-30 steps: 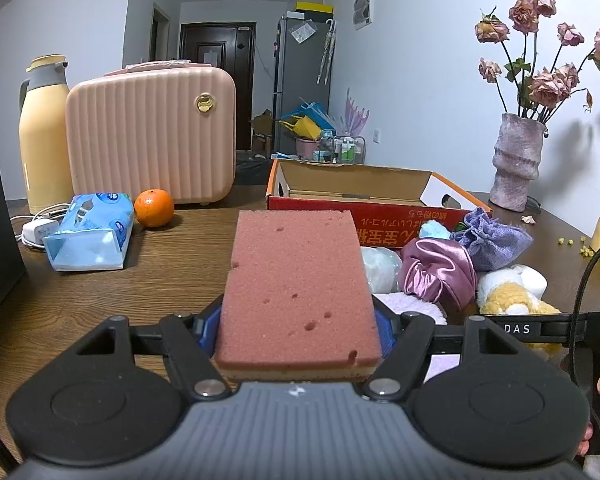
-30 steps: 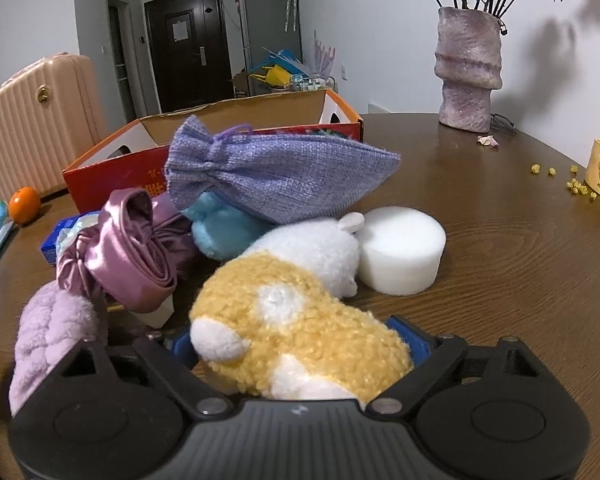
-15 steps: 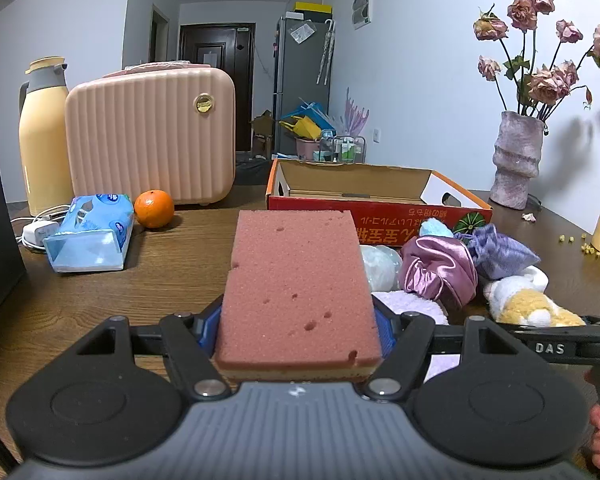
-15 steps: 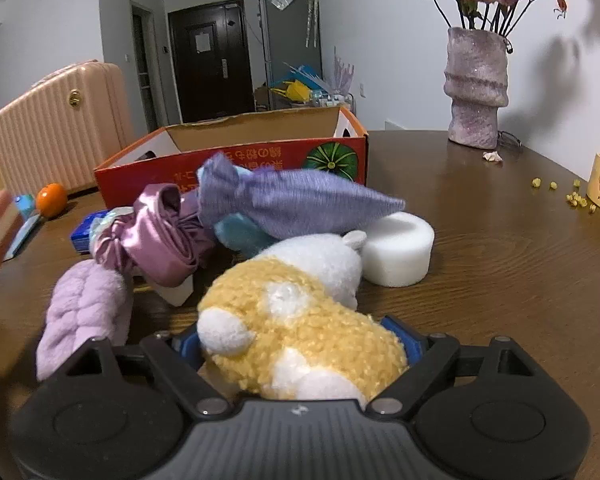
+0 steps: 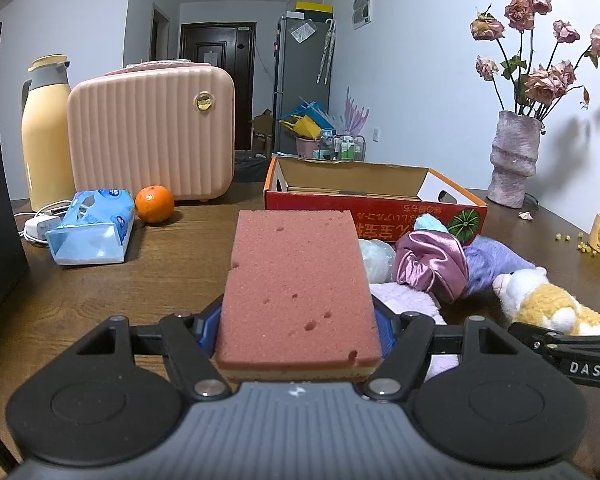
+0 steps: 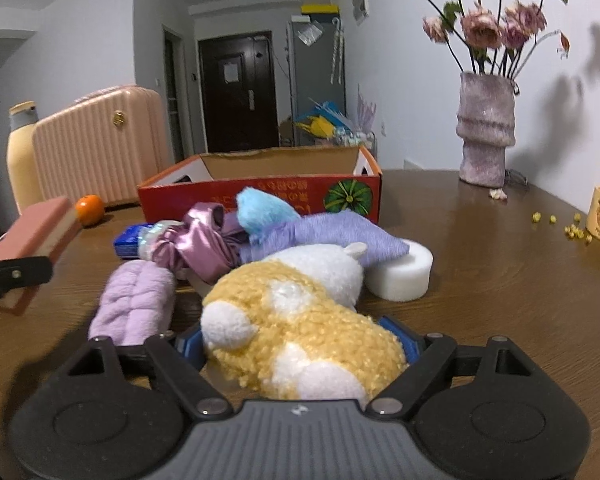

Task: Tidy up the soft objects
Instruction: 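Carry sponge and plush to the cardboard box while the left tool releases the sponge inside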

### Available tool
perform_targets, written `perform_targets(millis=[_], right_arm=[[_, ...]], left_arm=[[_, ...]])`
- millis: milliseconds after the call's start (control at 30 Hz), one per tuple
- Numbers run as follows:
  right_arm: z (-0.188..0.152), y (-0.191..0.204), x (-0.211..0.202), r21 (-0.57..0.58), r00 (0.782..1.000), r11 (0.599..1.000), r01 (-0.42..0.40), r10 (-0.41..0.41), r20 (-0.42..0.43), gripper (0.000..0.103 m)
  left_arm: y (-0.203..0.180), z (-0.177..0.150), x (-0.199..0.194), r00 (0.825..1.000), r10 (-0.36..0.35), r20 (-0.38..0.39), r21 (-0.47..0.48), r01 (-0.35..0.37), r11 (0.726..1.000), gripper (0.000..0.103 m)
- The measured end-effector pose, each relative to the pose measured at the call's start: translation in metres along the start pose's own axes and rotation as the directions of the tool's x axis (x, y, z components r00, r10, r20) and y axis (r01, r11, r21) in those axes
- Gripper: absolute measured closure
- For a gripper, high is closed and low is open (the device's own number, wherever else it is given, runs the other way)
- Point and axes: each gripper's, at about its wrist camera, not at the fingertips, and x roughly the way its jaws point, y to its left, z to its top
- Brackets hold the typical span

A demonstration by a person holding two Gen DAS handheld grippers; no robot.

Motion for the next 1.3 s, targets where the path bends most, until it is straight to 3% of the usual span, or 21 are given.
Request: perform_targets(millis=[600,1300], right_arm=[[0.012,0.003,-0.038,-0.083,0.987,0.996,-0.017,0.030,0.158,0.018],[0.045,0.001,-0.019,-0.110,0.972,0.994,-0.018,0.043,0.229,0.018]], left_arm=[[-0.025,0.000,-0.027,0.999,-0.041,0.033,0.004,0.041,0.999,0.032],[-0.052,0.040,-0.009,0.995,-0.055,0.087,0.007,0.054,0.998,0.032]])
